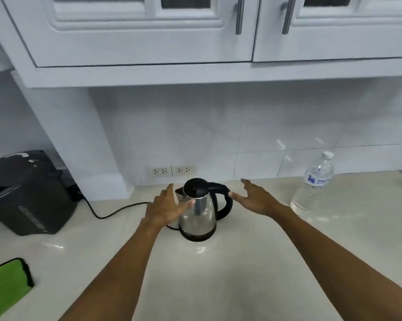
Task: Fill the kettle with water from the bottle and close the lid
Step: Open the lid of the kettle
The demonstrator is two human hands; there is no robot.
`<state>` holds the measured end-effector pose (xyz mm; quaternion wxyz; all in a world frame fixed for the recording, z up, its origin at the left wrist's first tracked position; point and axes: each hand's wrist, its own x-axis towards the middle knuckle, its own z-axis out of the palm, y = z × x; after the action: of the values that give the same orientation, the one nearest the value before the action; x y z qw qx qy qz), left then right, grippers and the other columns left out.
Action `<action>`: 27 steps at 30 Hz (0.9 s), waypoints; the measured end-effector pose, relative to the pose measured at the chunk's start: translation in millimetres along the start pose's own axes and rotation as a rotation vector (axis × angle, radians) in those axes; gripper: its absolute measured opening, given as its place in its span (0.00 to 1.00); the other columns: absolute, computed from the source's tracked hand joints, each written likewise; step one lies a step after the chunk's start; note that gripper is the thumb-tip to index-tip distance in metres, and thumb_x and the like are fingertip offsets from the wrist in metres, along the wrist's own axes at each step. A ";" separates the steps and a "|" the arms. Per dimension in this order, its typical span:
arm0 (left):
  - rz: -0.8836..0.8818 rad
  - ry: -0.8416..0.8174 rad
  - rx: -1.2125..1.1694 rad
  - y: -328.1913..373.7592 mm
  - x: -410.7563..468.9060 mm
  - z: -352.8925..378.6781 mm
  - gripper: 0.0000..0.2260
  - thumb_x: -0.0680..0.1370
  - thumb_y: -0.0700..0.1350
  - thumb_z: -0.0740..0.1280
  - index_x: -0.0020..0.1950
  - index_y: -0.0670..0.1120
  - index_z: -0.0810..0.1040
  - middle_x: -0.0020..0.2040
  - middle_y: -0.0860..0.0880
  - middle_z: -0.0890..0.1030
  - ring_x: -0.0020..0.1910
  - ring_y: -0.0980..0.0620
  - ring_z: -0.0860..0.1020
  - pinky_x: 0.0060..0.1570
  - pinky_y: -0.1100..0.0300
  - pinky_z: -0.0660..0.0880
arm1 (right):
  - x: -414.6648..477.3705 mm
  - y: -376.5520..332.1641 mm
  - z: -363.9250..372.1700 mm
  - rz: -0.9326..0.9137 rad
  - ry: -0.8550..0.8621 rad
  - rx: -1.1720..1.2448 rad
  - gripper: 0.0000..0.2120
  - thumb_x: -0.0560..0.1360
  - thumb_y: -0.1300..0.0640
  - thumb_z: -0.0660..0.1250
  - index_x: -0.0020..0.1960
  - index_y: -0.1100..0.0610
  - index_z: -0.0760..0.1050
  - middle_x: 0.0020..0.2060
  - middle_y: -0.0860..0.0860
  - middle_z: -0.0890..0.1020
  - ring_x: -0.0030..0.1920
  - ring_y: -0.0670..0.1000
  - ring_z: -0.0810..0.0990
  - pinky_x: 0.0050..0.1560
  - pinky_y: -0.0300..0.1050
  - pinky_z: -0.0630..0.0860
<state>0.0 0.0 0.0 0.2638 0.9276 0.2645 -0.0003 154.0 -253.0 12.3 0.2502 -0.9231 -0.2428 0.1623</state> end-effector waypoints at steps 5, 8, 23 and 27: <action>-0.143 -0.009 -0.414 -10.6 27.8 33.0 0.63 0.66 0.67 0.81 0.87 0.47 0.46 0.86 0.45 0.60 0.83 0.41 0.63 0.77 0.40 0.66 | 33.4 20.1 31.6 0.050 -0.071 0.231 0.45 0.75 0.30 0.64 0.82 0.51 0.54 0.75 0.58 0.72 0.74 0.58 0.71 0.69 0.49 0.68; -0.170 -0.011 -0.471 -14.8 41.3 49.6 0.65 0.63 0.64 0.85 0.87 0.46 0.49 0.84 0.45 0.62 0.82 0.41 0.64 0.76 0.43 0.68 | 51.9 23.1 50.3 0.030 -0.077 0.288 0.40 0.77 0.35 0.66 0.81 0.51 0.57 0.73 0.56 0.76 0.73 0.57 0.73 0.64 0.45 0.67; -0.068 0.002 -0.657 -34.5 56.2 75.7 0.37 0.59 0.65 0.84 0.64 0.63 0.73 0.62 0.64 0.80 0.66 0.59 0.76 0.63 0.60 0.72 | 78.8 35.9 70.1 -0.060 0.074 0.264 0.16 0.81 0.48 0.68 0.66 0.53 0.76 0.55 0.54 0.86 0.60 0.57 0.83 0.59 0.51 0.78; -0.031 0.035 -0.695 -28.9 44.3 69.9 0.35 0.59 0.65 0.84 0.62 0.65 0.73 0.61 0.66 0.80 0.63 0.69 0.75 0.64 0.61 0.72 | 68.1 31.9 65.5 -0.077 0.121 0.258 0.17 0.81 0.47 0.67 0.67 0.54 0.75 0.56 0.55 0.86 0.61 0.59 0.82 0.59 0.53 0.78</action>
<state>33.6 8.3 -80.5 0.5593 0.7781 0.2674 0.1014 194.6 -215.9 -70.9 0.3872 -0.8812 -0.2398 0.1266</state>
